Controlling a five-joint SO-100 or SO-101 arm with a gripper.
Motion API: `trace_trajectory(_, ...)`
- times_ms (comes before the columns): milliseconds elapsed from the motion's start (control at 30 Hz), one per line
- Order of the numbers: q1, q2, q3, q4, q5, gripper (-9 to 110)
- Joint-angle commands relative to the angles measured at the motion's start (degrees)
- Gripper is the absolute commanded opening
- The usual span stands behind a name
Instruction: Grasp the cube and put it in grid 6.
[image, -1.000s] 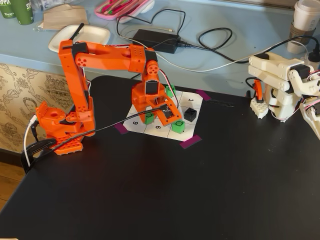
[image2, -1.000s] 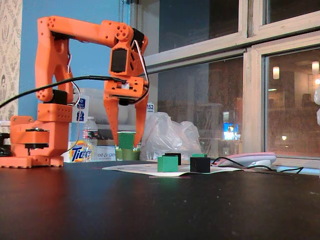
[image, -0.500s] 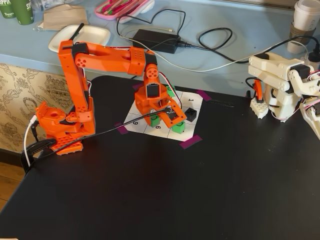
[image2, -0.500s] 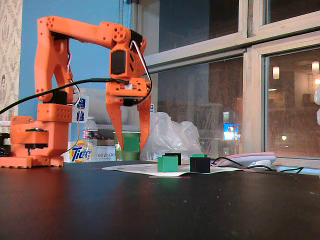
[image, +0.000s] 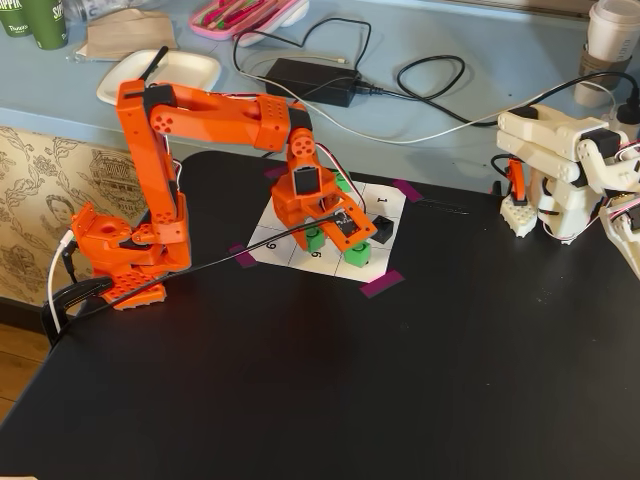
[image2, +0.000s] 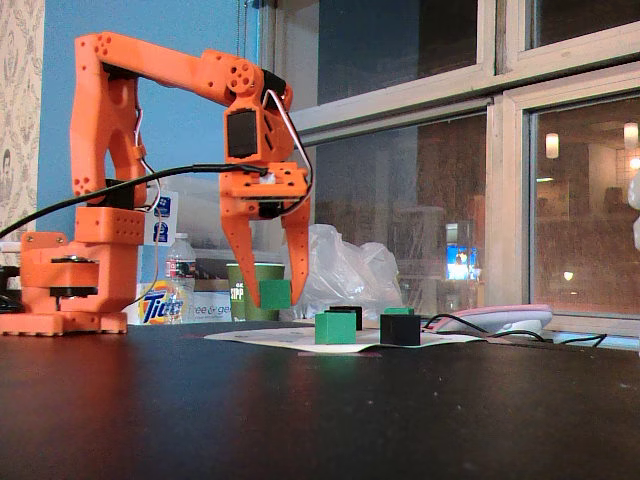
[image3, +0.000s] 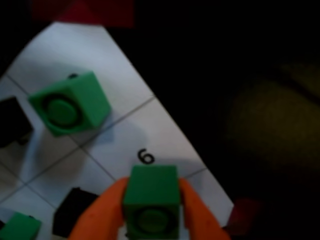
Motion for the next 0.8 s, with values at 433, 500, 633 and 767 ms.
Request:
trace_trajectory(433,1.9,7.1,-3.3,2.7,-0.5,19)
trace_trajectory(500,2.6,10.2,-5.4,4.6,0.4,19)
trace_trajectory(633,6.9,18.9,-7.6,8.2,1.2,16)
trace_trajectory(767,15.7,31.9,-5.6,8.4,0.2,14)
